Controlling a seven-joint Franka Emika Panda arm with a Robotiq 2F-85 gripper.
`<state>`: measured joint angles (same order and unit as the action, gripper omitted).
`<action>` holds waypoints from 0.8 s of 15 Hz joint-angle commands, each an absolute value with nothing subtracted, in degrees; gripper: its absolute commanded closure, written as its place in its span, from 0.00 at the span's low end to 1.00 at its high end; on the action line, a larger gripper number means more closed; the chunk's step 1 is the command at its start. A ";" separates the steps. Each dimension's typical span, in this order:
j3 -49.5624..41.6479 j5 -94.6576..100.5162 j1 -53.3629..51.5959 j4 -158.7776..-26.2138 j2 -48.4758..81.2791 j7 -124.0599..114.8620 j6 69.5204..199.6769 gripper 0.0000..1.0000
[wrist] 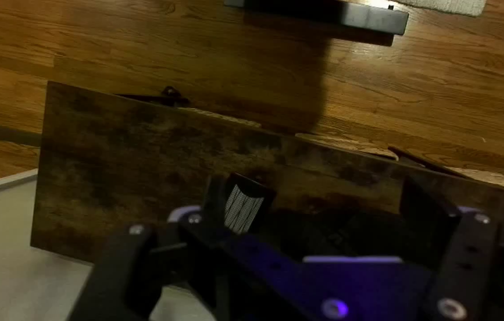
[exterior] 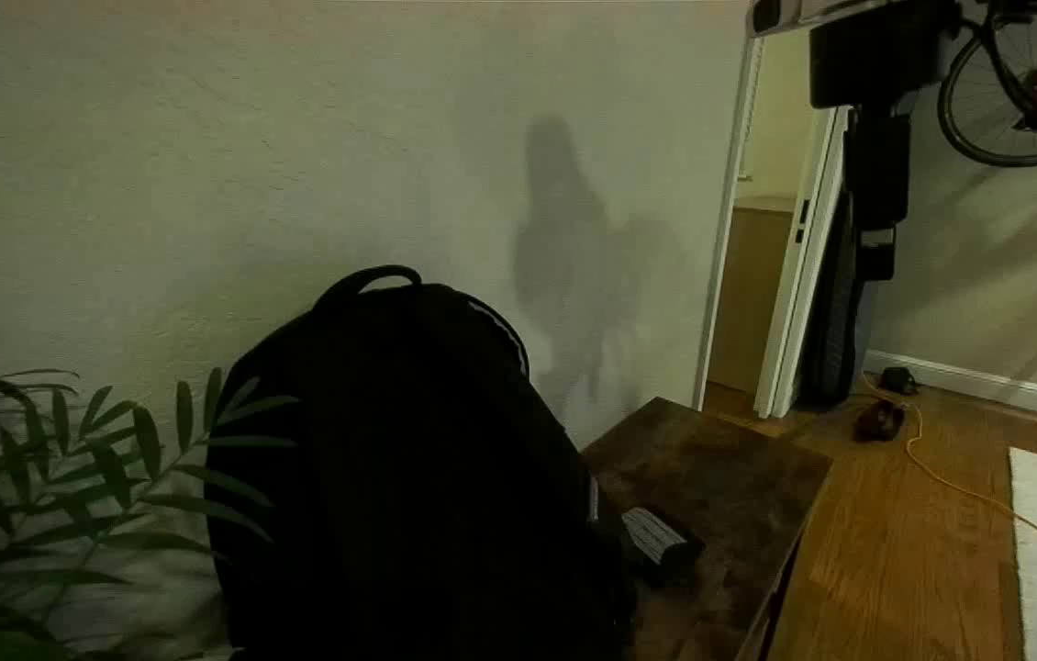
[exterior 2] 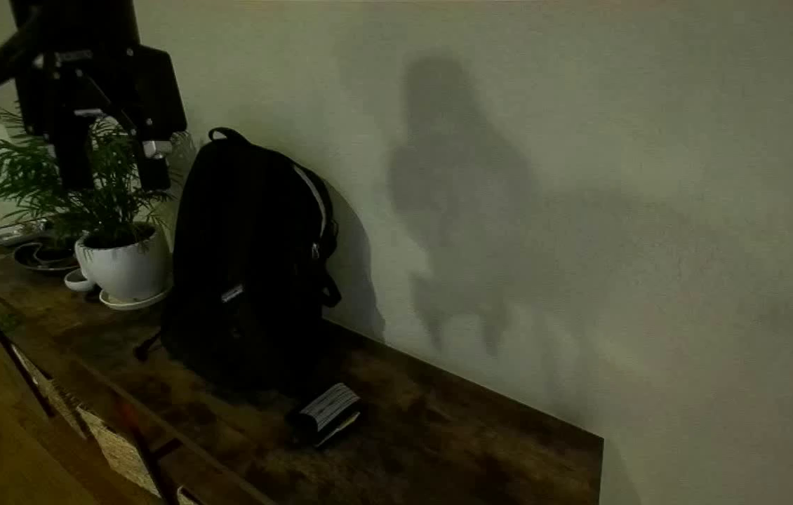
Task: Put the wallet in the backpack
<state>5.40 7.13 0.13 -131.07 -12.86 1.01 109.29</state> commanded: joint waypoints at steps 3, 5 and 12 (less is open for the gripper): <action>4.48 7.32 -0.86 -130.98 -12.82 0.83 109.16 0.00; 4.48 7.32 -0.86 -130.98 -12.82 0.83 109.16 0.00; 3.66 6.35 -0.57 -130.88 -10.74 1.97 110.51 0.00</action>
